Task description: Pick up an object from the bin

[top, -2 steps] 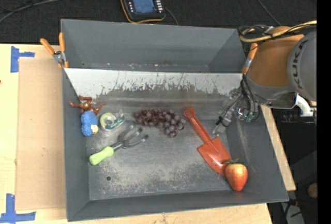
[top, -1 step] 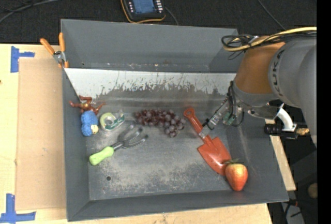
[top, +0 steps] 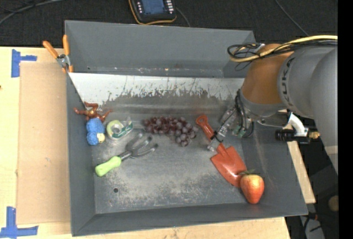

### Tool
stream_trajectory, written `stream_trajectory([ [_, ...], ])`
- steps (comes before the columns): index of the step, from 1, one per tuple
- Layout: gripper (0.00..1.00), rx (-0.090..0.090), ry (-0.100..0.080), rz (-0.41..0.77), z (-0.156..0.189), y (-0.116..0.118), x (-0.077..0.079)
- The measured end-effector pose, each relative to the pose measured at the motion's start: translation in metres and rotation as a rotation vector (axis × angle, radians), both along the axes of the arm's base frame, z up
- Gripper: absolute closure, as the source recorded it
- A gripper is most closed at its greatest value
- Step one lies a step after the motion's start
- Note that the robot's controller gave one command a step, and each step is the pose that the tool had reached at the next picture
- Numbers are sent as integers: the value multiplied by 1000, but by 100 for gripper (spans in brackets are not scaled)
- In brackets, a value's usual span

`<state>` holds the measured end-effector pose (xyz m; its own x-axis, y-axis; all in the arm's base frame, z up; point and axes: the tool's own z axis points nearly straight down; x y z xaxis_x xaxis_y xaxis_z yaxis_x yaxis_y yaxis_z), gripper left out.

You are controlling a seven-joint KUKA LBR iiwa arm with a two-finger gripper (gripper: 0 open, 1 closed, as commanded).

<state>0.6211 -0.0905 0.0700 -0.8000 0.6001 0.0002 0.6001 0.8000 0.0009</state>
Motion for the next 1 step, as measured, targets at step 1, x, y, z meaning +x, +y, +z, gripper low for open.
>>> stream_trajectory([
  [1,100,1,3,-271,1,0,2],
])
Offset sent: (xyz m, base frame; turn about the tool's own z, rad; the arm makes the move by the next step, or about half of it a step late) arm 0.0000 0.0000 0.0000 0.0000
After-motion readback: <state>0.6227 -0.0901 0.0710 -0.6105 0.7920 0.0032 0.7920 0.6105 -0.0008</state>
